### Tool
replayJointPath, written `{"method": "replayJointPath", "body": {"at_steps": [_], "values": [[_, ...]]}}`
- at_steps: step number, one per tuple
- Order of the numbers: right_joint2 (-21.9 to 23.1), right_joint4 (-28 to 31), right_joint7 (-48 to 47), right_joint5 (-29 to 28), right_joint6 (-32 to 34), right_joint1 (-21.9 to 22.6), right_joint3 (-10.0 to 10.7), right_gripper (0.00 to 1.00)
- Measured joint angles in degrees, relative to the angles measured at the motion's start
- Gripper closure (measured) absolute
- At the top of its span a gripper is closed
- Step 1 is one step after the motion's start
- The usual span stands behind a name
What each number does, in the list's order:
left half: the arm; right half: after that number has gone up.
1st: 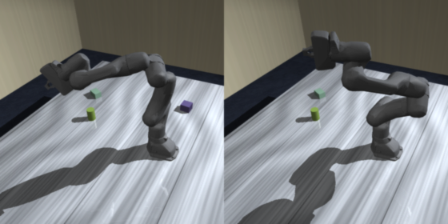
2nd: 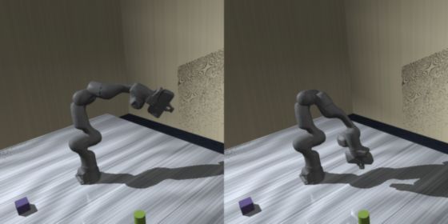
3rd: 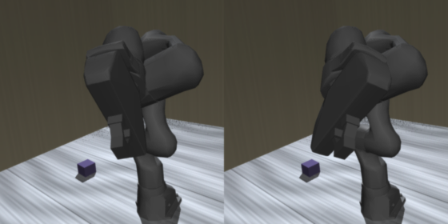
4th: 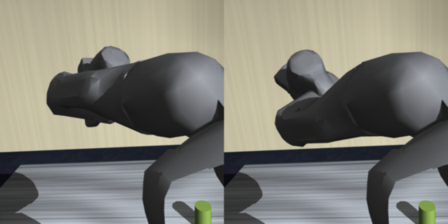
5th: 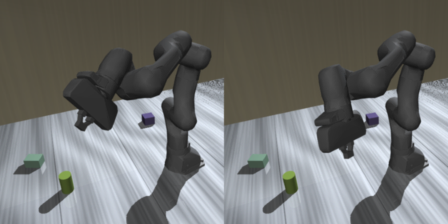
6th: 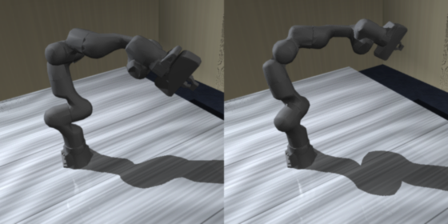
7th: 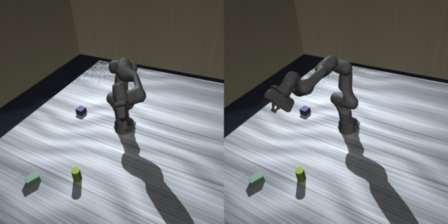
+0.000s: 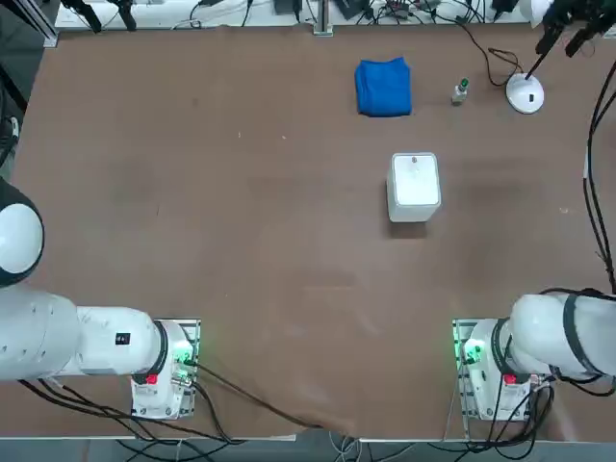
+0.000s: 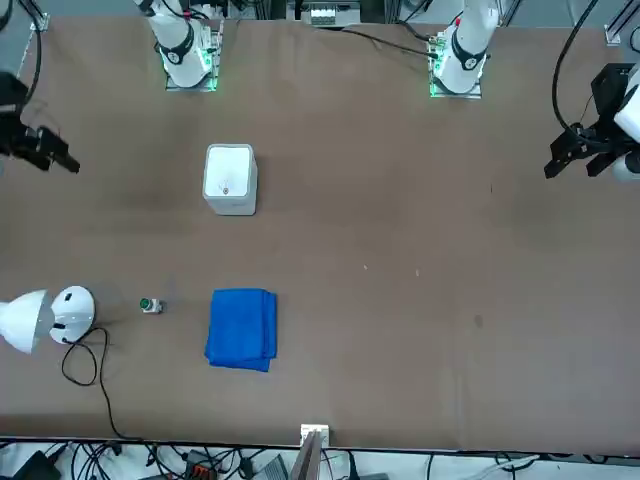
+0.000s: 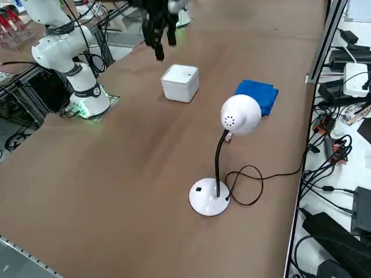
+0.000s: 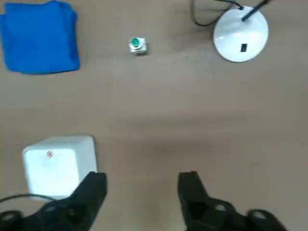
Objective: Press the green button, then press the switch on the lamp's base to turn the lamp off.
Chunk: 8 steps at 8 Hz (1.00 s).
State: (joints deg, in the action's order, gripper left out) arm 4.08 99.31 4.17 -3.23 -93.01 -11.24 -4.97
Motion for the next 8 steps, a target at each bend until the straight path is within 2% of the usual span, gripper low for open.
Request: {"method": "replayJointPath", "body": {"at_steps": [3,5,7,8], "values": [[-1.7,-4.7,0.2,0.1,5.3,3.4,0.0,0.0],[-4.9,-7.5,-0.4,3.4,5.9,8.5,0.4,0.0],[-6.5,-8.9,-2.5,4.0,5.8,13.4,2.3,0.0],[-6.5,-9.3,-3.1,3.7,5.8,13.8,3.2,0.0]]}}
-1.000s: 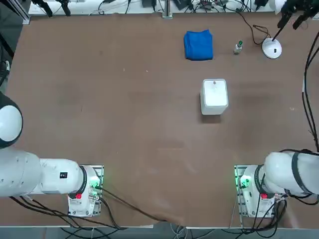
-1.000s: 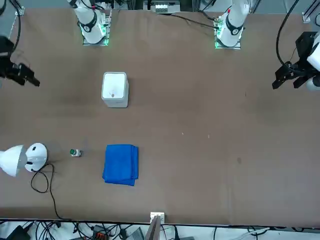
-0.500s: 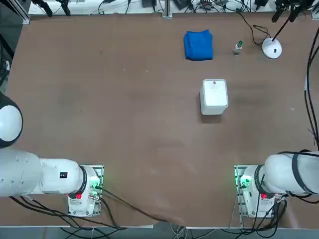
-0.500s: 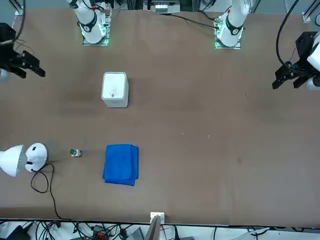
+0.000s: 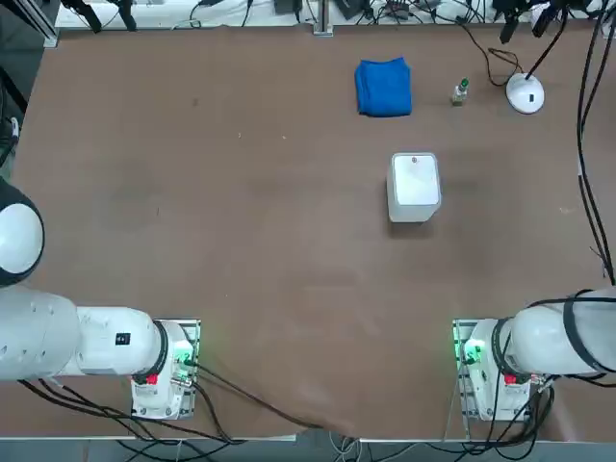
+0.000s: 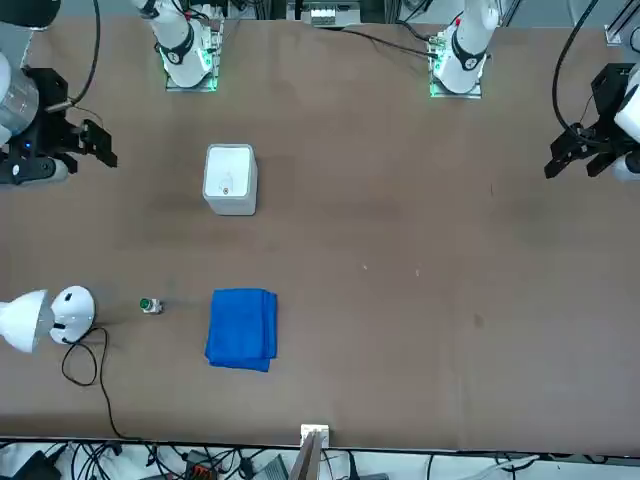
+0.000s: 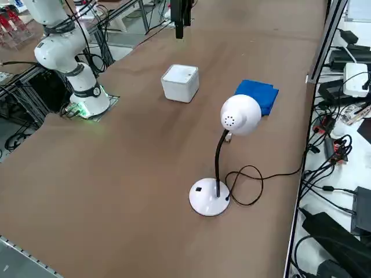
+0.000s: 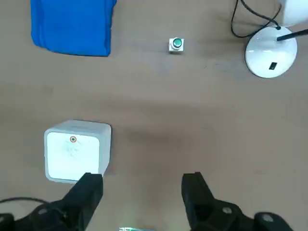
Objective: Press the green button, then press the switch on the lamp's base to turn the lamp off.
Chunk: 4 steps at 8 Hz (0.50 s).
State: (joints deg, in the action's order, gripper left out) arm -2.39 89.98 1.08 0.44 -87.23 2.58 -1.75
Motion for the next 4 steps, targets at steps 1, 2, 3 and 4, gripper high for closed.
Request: {"method": "replayJointPath", "body": {"at_steps": [1,2,3,4], "values": [[0.2,-0.3,0.0,-0.1,0.0,0.0,0.8,0.0],[0.8,-0.1,-0.2,-0.1,-0.6,-0.3,1.4,0.0],[2.3,0.9,-0.2,-0.1,-1.3,-0.9,1.8,0.0],[3.8,2.3,-0.2,-0.1,-1.6,-1.5,2.0,0.0]]}}
